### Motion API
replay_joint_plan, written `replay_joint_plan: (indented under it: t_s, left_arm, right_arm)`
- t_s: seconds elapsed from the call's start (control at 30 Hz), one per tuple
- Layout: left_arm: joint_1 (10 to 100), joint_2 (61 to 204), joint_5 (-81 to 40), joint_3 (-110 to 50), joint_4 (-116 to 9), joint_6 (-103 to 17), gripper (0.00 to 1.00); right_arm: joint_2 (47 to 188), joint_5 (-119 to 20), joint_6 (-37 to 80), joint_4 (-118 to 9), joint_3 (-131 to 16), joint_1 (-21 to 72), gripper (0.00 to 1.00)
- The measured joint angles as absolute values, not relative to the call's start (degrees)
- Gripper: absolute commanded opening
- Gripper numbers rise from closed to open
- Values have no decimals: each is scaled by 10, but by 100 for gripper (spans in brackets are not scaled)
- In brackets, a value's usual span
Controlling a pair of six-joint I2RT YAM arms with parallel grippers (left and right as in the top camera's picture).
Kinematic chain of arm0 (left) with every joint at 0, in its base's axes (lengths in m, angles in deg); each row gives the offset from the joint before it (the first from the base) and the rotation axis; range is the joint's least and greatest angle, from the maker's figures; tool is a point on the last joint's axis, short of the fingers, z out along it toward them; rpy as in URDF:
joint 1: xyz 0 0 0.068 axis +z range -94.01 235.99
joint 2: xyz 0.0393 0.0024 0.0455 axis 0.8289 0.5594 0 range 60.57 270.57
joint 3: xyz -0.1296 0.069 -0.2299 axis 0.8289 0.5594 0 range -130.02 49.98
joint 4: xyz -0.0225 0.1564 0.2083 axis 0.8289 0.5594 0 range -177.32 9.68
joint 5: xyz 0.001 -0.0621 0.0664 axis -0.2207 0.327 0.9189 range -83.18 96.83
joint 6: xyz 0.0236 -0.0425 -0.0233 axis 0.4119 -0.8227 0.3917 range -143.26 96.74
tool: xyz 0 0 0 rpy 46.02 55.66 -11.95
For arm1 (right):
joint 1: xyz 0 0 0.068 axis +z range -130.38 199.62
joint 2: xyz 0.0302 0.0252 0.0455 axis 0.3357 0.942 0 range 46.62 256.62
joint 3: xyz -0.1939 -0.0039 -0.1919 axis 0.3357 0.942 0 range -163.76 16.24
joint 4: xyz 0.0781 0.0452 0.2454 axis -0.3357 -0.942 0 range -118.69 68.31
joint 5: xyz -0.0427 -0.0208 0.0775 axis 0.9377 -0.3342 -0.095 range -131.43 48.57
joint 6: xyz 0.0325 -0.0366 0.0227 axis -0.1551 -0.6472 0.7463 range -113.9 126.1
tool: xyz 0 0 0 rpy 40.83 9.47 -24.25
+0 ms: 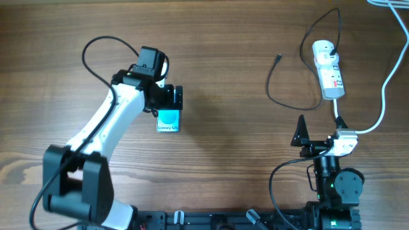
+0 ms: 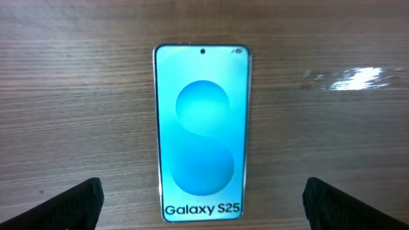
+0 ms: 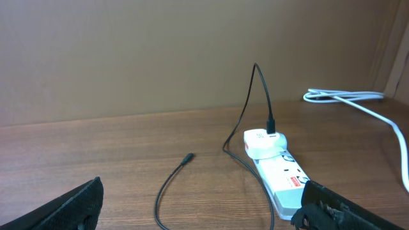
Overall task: Plug charger to phone and switch on socket
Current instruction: 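Move the left gripper over the Galaxy S25 phone and lower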
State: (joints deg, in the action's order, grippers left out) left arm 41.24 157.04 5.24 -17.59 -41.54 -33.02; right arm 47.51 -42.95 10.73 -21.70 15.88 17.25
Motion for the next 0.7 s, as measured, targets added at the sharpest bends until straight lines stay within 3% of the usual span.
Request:
replay_joint_plan:
  t_s: [0.27, 0.7]
  left_arm:
    - [412, 1649, 53, -176, -430, -330, 100]
    - [412, 1656, 53, -114, -510, -330, 100]
  right_arm:
    - [475, -430, 107, -217, 159, 172, 100]
    - [475, -430, 107, -217, 159, 172, 100]
